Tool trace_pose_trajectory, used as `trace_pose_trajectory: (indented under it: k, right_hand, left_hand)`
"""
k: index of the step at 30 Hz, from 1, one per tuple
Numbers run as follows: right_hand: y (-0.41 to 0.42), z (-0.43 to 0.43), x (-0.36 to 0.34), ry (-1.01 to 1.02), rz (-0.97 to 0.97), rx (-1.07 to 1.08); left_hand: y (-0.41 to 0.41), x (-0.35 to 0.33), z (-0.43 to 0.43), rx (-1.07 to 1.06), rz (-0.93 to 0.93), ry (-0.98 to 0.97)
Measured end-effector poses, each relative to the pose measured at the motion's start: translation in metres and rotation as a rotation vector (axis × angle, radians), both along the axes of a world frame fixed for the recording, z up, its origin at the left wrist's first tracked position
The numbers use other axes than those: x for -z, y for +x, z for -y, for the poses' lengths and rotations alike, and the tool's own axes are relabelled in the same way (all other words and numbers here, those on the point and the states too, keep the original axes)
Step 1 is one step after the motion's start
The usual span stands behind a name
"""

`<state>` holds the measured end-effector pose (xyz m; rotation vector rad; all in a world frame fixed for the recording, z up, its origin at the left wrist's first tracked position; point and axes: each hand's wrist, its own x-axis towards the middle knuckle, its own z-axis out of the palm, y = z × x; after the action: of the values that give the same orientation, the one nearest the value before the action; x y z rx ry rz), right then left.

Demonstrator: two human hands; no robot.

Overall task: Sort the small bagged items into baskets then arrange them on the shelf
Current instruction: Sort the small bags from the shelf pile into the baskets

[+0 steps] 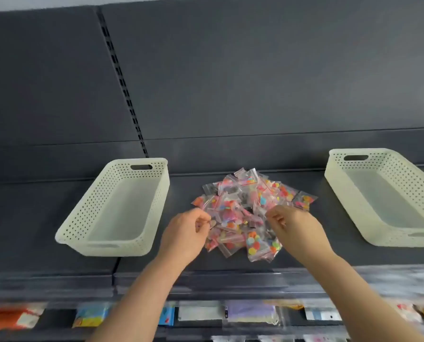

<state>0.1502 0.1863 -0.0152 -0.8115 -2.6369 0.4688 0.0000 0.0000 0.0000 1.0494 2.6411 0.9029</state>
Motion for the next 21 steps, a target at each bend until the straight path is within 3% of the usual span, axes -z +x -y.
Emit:
trace_pose_trajectory:
  k: [3,8,15,21]
  right_hand:
    - [-0.021,0.003,-0.001,-0.015,-0.06,0.04]
    - [-0.039,0.005,-0.01,-0.075,0.052,0.042]
    - [-0.045,-0.008,-0.001,0.081,0.188,-0.042]
    - [-0.046,-0.027,-0.006,-0.185,-0.139,-0.049]
  left_hand:
    - [-0.023,0.007,-0.013,0.039,0.013,-0.004]
    - [-0.039,0.012,-0.031,0.124,0.015,-0.045]
    - [-0.031,0.013,-0.046,0.251,-0.098,-0.163]
    - [-0.035,0.011,-0.051,0.093,-0.128,-0.029]
